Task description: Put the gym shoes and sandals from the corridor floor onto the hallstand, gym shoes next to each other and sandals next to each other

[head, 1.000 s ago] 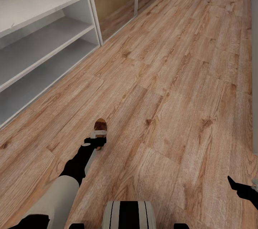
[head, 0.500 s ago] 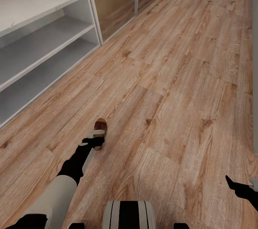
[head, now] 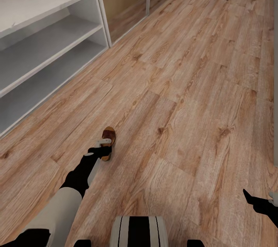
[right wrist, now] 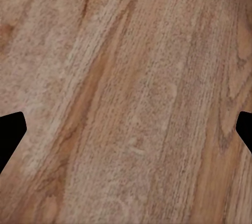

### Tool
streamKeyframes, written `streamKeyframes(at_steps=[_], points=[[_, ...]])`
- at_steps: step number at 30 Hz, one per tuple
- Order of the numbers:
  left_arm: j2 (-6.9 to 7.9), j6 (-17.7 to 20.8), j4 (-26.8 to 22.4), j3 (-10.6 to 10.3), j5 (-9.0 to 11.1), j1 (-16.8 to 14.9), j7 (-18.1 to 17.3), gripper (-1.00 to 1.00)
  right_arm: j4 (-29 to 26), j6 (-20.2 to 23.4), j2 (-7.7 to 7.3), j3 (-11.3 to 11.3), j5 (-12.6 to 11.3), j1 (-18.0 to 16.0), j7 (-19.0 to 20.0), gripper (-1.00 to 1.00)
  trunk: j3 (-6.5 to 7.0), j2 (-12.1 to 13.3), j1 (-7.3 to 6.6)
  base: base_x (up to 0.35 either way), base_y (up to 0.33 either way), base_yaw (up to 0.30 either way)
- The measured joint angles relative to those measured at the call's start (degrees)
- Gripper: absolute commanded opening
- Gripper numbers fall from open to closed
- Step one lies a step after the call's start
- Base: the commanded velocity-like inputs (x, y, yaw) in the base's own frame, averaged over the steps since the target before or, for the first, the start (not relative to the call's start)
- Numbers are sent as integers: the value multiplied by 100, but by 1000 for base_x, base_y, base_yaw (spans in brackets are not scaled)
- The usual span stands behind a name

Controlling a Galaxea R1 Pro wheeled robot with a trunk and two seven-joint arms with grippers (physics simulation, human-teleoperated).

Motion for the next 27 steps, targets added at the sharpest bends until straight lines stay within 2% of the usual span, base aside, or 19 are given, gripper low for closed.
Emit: streamKeyframes(at_steps=[13, 18, 24, 27], points=[[-30, 0, 0, -9, 4, -18, 32, 100, -26, -6, -1, -6, 0, 1, -1, 100, -3, 0, 0, 0, 0, 2], [-36, 3, 0, -11, 5, -19, 34, 100, -101, 17, -48, -17, 0, -43, -36, 100, -3, 0, 0, 0, 0, 0], [-51, 1, 0, -20, 4, -19, 42, 100, -383, 330, -230, -10, 17, -435, -75, 100, -3, 0, 0, 0, 0, 0], [-56, 0, 0, -24, 3, -20, 43, 100, -474, 768, -349, 4, 45, -733, -76, 100, -3, 0, 0, 0, 0, 0]])
